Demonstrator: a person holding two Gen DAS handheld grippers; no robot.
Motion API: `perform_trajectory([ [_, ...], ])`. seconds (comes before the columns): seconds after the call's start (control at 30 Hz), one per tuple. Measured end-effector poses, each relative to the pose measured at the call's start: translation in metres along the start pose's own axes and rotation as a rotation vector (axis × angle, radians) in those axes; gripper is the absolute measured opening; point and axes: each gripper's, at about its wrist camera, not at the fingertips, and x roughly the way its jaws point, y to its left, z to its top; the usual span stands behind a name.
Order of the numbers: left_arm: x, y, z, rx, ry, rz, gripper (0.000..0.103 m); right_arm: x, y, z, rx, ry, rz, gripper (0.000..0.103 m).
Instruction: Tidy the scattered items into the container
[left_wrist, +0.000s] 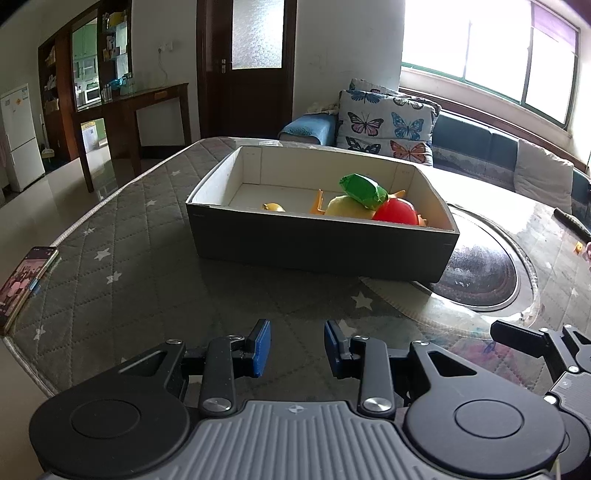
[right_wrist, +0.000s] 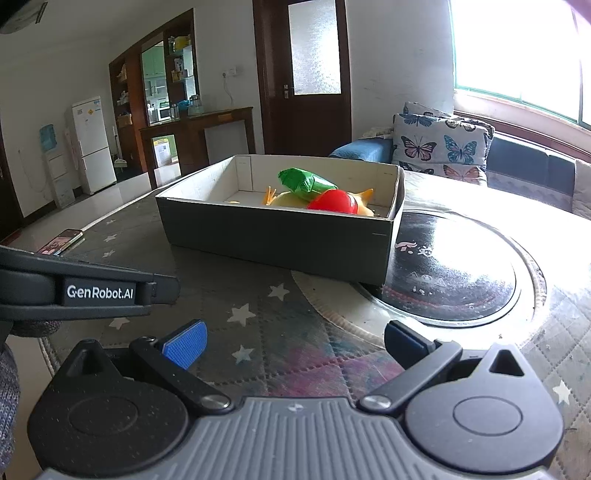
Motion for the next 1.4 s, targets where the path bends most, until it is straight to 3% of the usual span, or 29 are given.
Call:
perform_trajectory([
  [1.4, 0.015, -0.007, 0.014, 0.045, 0.000, 0.011, 0.035, 0.011, -0.006, 0.011, 0.000, 0.016, -0.029, 0.103],
])
